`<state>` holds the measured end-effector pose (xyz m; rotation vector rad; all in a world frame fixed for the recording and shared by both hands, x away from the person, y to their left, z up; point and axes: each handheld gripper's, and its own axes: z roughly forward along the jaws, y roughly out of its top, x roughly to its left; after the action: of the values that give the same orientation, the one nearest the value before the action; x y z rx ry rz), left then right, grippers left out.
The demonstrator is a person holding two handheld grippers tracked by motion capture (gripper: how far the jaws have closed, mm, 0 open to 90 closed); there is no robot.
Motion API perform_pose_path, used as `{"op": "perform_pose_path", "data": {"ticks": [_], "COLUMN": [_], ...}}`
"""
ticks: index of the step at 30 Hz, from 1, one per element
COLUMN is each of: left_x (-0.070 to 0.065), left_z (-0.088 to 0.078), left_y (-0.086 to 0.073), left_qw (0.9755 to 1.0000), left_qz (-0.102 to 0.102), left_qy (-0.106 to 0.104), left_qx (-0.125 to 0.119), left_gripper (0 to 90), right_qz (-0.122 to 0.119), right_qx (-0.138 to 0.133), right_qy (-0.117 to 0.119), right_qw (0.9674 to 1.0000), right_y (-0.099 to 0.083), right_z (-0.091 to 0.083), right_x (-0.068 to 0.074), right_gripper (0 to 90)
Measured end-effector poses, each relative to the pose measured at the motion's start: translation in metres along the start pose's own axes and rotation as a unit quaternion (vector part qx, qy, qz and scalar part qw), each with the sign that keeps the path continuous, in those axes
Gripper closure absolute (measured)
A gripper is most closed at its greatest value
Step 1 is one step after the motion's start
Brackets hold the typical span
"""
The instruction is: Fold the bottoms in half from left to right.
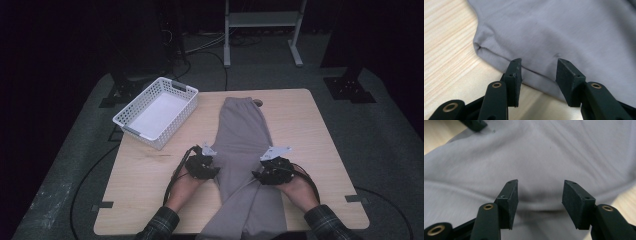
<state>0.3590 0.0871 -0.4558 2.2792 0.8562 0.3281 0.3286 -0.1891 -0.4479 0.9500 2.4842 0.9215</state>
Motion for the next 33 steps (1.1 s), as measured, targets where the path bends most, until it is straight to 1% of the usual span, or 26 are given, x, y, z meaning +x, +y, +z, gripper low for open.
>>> {"op": "perform_pose_path", "data": {"ticks": [2,4,5,7,8,11,13,14,15,17,18,20,26,33], "left_x": [-0.004,-0.009,-0.014,-0.020,-0.021,-0.024,-0.024,-0.024,-0.024,-0.023,-0.021,-0.018,-0.009,0.006], "left_z": [-0.006,-0.009,-0.009,-0.007,-0.005,0.002,0.004,0.004,0.005,0.005,0.006,0.008,0.013,0.025], "left_y": [0.000,-0.002,-0.003,-0.004,-0.005,-0.008,-0.008,-0.007,-0.007,-0.006,-0.004,-0.003,0.005,0.019], "left_qw": [0.9998,0.9993,0.9992,0.9991,0.9990,0.9989,0.9991,0.9990,0.9989,0.9989,0.9989,0.9990,0.9991,0.9992], "left_qz": [-0.004,-0.007,-0.002,0.007,0.012,0.021,0.023,0.030,0.035,0.035,0.036,0.035,0.029,0.019], "left_qy": [-0.013,-0.032,-0.037,-0.040,-0.043,-0.037,-0.029,-0.022,-0.017,-0.014,-0.014,-0.012,-0.006,0.004], "left_qx": [-0.012,-0.018,-0.014,-0.006,0.002,0.021,0.019,0.025,0.026,0.027,0.027,0.027,0.031,0.035], "left_gripper": [54.4,53.4,53.2,52.7,52.6,52.3,52.7,53.6,54.3,54.4,54.7,55.3,56.1,56.3], "right_qz": [0.000,0.002,0.001,-0.005,-0.010,-0.021,-0.020,-0.021,-0.017,-0.011,-0.002,0.003,0.007,0.015], "right_qx": [0.001,0.006,0.009,0.018,0.020,0.038,0.046,0.046,0.046,0.045,0.046,0.044,0.041,0.046], "right_qy": [0.001,0.009,0.012,0.015,0.017,0.020,0.021,0.025,0.029,0.038,0.045,0.045,0.042,0.035], "right_qw": [1.0000,0.9999,0.9999,0.9997,0.9996,0.9989,0.9985,0.9984,0.9984,0.9982,0.9979,0.9980,0.9983,0.9982], "right_y": [-0.005,-0.011,-0.014,-0.019,-0.021,-0.025,-0.026,-0.026,-0.026,-0.026,-0.026,-0.026,-0.021,-0.009], "right_z": [-0.005,-0.009,-0.010,-0.010,-0.010,-0.006,-0.002,-0.001,-0.001,0.000,0.001,0.002,0.008,0.019], "right_x": [0.001,0.003,0.005,0.008,0.010,0.013,0.013,0.013,0.012,0.010,0.008,0.005,-0.003,-0.020], "right_gripper": [43.8,41.6,41.0,38.8,37.4,35.7,35.0,34.9,34.9,35.3,35.2,36.0,36.4,36.4]}}
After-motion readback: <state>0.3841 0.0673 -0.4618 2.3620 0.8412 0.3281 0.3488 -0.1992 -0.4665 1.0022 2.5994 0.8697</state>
